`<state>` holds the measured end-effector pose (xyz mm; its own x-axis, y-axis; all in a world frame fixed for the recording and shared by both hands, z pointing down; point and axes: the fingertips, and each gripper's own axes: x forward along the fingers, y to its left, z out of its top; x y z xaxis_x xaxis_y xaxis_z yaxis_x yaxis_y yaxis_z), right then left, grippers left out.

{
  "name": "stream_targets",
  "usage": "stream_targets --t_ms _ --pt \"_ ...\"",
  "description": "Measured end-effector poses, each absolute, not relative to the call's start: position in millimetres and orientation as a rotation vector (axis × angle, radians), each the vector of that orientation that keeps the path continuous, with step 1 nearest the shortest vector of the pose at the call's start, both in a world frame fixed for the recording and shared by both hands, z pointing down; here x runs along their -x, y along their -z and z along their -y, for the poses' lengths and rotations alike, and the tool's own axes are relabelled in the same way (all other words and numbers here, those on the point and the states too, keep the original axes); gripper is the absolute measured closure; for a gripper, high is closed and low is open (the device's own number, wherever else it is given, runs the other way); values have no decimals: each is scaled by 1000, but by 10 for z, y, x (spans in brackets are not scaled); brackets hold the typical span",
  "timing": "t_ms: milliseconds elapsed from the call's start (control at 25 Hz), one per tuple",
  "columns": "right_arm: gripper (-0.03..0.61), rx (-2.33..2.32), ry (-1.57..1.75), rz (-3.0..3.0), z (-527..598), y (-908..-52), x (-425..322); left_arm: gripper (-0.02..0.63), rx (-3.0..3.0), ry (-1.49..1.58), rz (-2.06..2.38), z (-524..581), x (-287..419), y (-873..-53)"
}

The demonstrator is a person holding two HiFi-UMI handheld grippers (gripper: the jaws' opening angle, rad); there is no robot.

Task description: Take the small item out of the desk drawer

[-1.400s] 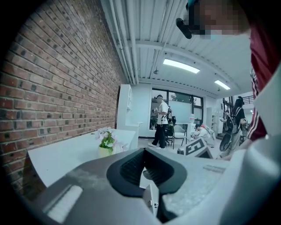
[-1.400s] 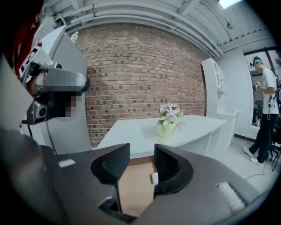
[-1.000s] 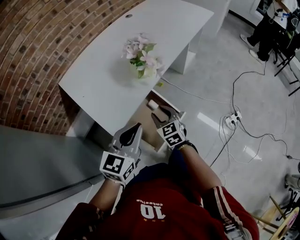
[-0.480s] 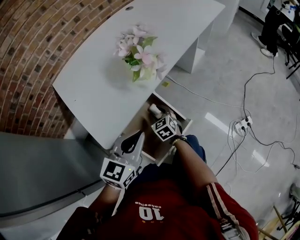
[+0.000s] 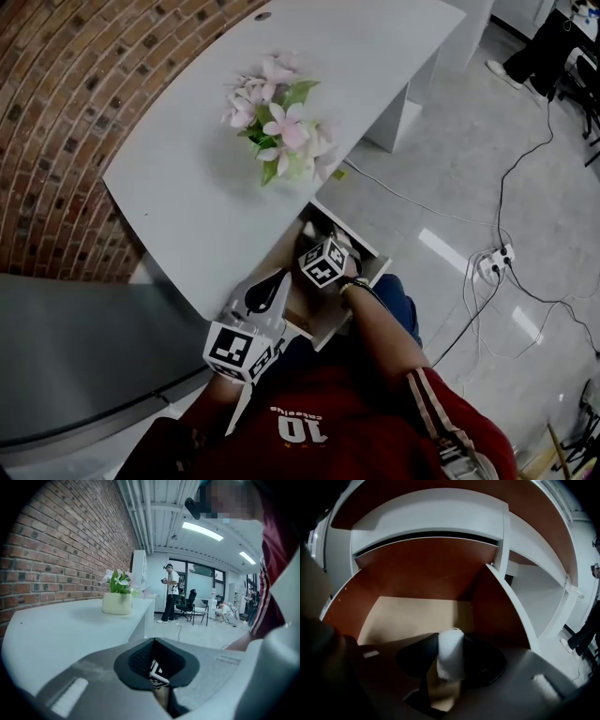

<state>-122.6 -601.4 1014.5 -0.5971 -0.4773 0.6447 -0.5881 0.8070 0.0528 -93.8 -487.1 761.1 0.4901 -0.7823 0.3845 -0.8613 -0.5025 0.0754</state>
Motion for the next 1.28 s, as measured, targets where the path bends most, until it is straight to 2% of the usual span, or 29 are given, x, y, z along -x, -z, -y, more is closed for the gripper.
stream_targets --t_ms 480,1280 --pt "416 -867 -275 2348 5884 -9373 1039 611 -2461 -427 1392 4779 966 -6947" --pt "417 -1092 -260 2335 5262 -7054 556 611 -2594 -305 1321 4332 934 -4908"
